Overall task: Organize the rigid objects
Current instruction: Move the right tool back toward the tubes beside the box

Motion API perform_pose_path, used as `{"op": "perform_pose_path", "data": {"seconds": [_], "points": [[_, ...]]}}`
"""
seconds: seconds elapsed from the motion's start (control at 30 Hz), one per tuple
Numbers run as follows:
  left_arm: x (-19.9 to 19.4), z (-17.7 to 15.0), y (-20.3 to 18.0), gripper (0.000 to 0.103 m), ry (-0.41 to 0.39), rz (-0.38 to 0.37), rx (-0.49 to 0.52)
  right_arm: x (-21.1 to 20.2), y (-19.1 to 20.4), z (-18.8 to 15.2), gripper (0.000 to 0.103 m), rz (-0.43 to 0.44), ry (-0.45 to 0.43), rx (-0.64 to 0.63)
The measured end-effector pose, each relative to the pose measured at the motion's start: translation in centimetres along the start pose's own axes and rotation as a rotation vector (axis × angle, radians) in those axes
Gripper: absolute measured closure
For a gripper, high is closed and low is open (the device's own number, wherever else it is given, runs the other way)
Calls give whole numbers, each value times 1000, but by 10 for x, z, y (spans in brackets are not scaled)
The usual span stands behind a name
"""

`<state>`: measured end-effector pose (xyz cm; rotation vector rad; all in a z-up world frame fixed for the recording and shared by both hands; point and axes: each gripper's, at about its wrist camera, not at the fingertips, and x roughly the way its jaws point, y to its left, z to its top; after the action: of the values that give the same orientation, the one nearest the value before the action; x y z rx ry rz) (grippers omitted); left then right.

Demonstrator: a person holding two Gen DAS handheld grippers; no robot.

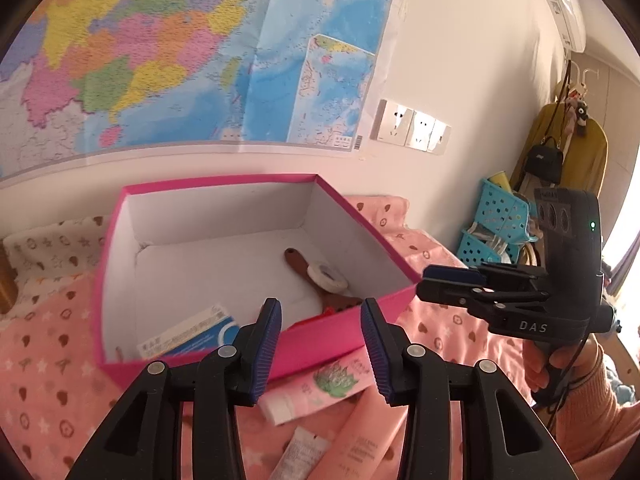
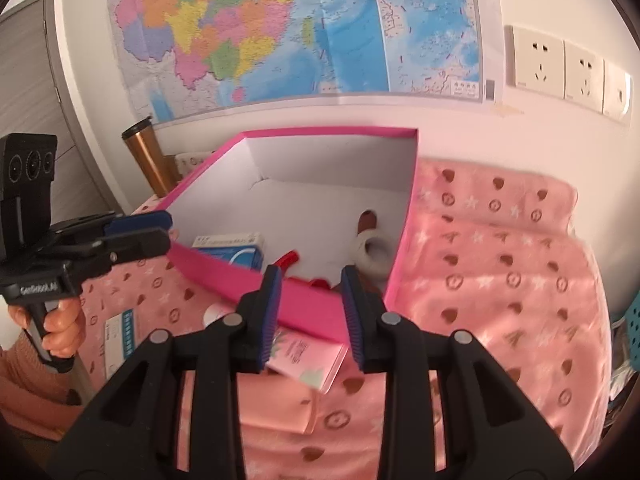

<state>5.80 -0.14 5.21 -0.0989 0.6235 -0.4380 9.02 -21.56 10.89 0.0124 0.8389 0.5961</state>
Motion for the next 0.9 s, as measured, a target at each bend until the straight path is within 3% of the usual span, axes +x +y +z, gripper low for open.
{"op": "perform_pose_path", "data": {"seconds": [0.27,0.57,0.7,0.9], "points": [[-5,-34,11,61,67,48,-19,12,8,-37,66,92,79,59],[-4,-85,22,61,192,70,-92,67,58,-59,66,229,248,-42],[-6,-102,25,61,227,71,-123,94,65,-64,66,243,319,-53],[-9,-118,29,61,265,65,-145,89,68,-68,66,252,362,-82]]}}
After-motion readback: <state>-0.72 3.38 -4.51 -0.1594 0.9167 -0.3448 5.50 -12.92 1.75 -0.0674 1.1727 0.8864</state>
